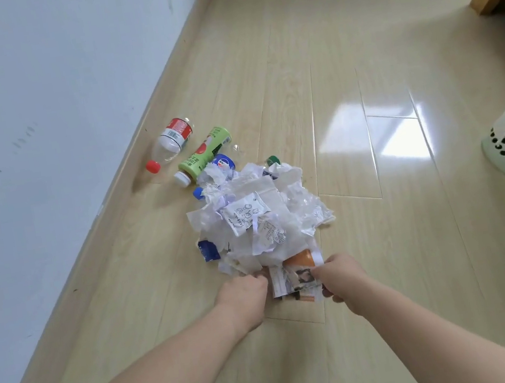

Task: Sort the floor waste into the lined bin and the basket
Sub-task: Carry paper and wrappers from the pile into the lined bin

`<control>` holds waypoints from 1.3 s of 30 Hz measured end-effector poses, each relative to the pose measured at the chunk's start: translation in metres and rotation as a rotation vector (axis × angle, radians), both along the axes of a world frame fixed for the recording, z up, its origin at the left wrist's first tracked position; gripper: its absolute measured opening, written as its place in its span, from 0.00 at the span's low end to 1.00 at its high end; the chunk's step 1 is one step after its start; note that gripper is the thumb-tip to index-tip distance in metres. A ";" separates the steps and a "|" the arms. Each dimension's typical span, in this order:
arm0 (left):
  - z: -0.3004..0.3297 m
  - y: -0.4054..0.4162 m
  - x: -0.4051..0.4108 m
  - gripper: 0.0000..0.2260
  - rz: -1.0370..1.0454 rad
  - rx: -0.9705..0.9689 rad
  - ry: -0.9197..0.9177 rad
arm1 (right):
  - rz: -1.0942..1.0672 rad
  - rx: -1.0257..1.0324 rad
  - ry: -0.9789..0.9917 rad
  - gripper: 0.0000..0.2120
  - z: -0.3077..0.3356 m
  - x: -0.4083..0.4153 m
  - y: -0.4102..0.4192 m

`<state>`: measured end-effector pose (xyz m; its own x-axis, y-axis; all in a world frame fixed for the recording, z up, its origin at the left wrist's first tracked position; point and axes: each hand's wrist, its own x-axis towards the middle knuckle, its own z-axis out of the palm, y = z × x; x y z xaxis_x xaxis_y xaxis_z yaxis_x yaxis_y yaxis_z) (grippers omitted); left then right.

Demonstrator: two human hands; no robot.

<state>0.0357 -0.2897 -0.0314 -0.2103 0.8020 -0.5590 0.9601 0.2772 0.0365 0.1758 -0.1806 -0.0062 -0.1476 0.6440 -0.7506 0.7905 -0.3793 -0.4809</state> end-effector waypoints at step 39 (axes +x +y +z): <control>0.195 0.250 0.332 0.09 0.291 0.334 -0.886 | -0.174 0.635 -0.441 0.20 0.204 0.389 0.157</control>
